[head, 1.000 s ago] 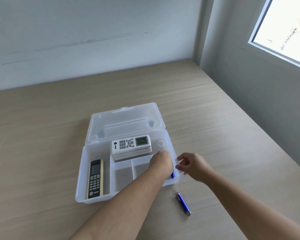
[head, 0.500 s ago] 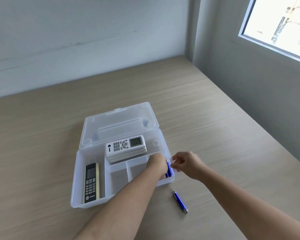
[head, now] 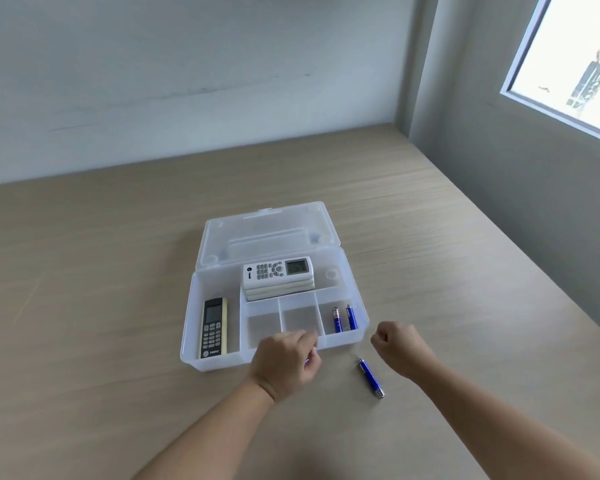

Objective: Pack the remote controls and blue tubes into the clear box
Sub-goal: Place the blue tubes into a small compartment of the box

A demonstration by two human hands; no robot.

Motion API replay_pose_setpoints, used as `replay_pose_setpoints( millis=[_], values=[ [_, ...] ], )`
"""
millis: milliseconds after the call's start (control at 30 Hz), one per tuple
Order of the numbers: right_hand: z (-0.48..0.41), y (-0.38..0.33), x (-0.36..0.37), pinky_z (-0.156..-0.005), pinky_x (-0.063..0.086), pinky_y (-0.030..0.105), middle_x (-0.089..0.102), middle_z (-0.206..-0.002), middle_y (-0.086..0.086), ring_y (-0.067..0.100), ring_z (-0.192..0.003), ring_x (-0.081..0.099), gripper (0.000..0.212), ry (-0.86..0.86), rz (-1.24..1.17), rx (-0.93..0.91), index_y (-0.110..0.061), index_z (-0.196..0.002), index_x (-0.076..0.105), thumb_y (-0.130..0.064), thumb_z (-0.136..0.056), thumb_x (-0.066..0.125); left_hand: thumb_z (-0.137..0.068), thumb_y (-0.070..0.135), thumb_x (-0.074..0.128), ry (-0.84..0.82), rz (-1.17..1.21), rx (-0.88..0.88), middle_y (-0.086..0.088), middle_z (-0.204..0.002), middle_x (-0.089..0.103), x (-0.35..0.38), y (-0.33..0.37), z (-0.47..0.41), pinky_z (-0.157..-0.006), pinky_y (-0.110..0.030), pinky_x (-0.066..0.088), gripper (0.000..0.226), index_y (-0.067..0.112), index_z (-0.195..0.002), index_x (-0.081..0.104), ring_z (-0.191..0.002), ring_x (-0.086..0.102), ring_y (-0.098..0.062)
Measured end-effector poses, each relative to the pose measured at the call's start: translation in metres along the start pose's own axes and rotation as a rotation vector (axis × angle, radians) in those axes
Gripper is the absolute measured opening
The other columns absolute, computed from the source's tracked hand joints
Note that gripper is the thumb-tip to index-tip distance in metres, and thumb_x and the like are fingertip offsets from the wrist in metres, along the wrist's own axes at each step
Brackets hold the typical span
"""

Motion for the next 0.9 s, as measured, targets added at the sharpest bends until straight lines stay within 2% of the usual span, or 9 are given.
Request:
replay_pose_setpoints(
  millis=[33,100,167,233,300,400,567,733,900],
  values=[
    [0.006,0.001,0.006,-0.05,0.03,0.027,0.051,-0.065,0.006,0.021,-0.058,0.039,0.022,-0.029,0.062,-0.003,-0.01,-0.065,0.046,-0.024,-0.082,0.048,-0.062,0.017,0.067,-0.082,-0.005,-0.025,0.002,-0.053,0.059,0.007,-0.003,0.012,-0.037,-0.019,0.044,0.007,0.015,-0.064,0.06,-0.044,0.057,-0.019],
    [0.015,0.002,0.016,-0.046,0.033,0.026,0.057,-0.07,0.003,0.02,-0.06,0.047,0.026,-0.067,0.127,-0.002,-0.011,-0.073,0.053,-0.036,-0.082,0.054,-0.08,0.022,0.055,-0.327,-0.081,-0.186,-0.002,-0.087,0.067,0.023,-0.006,0.029,-0.061,-0.027,0.053,0.015,0.015,-0.091,0.062,-0.078,0.065,-0.022],
    [0.022,0.004,0.026,-0.044,0.032,0.024,0.059,-0.069,0.003,0.02,-0.059,0.05,0.029,-0.081,0.164,-0.018,-0.014,-0.073,0.05,-0.041,-0.082,0.055,-0.094,0.027,0.042,-0.461,-0.185,-0.307,-0.006,-0.118,0.059,0.045,-0.011,0.042,-0.085,-0.034,0.048,0.032,0.011,-0.12,0.052,-0.11,0.055,-0.024],
    [0.027,0.004,0.036,-0.042,0.029,0.024,0.056,-0.068,0.004,0.023,-0.06,0.049,0.033,-0.076,0.206,-0.056,-0.014,-0.07,0.045,-0.042,-0.085,0.052,-0.098,0.031,0.04,-0.53,-0.214,-0.36,-0.008,-0.127,0.052,0.056,-0.012,0.048,-0.093,-0.034,0.045,0.039,0.008,-0.128,0.046,-0.119,0.047,-0.023],
    [0.03,0.005,0.042,-0.042,0.027,0.024,0.053,-0.07,0.004,0.023,-0.063,0.047,0.036,-0.082,0.234,-0.081,-0.016,-0.066,0.042,-0.042,-0.086,0.054,-0.1,0.027,0.04,-0.544,-0.21,-0.363,-0.009,-0.127,0.051,0.062,-0.01,0.047,-0.096,-0.032,0.044,0.033,0.007,-0.126,0.049,-0.119,0.046,-0.023],
    [0.031,0.003,0.037,-0.047,0.036,0.023,0.058,-0.075,0.002,0.019,-0.065,0.051,0.024,-0.157,0.173,-0.073,-0.019,-0.064,0.048,-0.03,-0.079,0.063,-0.096,0.016,0.047,-0.553,-0.103,-0.404,-0.011,-0.122,0.055,0.061,-0.01,0.042,-0.09,-0.031,0.042,0.025,0.006,-0.116,0.058,-0.112,0.051,-0.025],
    [0.03,-0.006,0.0,-0.037,0.037,0.015,0.058,-0.039,-0.006,0.005,-0.033,0.046,0.014,-0.078,-0.17,-0.158,-0.019,-0.057,0.056,-0.017,-0.066,0.066,-0.081,0.025,0.066,-0.527,0.402,-0.501,0.002,-0.08,0.061,0.036,-0.018,0.032,-0.065,-0.022,0.043,0.018,0.009,-0.087,0.07,-0.069,0.053,-0.013],
    [0.012,-0.037,-0.035,-0.042,0.038,0.013,0.058,-0.049,-0.008,-0.001,-0.039,0.046,0.021,0.087,-0.239,-0.25,-0.025,-0.056,0.054,-0.014,-0.067,0.067,-0.067,0.024,0.067,-0.399,0.628,-0.553,0.005,-0.066,0.061,0.007,-0.017,0.01,-0.062,-0.021,0.045,0.01,0.022,-0.065,0.058,-0.06,0.052,-0.01],
    [-0.02,-0.075,-0.044,-0.047,0.038,0.019,0.062,-0.061,-0.006,0.01,-0.054,0.052,0.016,0.089,-0.134,-0.293,-0.023,-0.07,0.056,-0.011,-0.07,0.066,-0.066,0.026,0.067,-0.276,0.719,-0.588,0.007,-0.061,0.063,-0.019,-0.026,-0.035,-0.054,-0.023,0.049,0.021,0.029,-0.073,0.047,-0.059,0.063,-0.015]
  ],
)
Point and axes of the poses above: each hand's wrist, its own z-axis away from the middle knuckle, its own x-axis out of the palm, y = z × x, the point moved 1 cm from there along -z, towards the middle knuckle
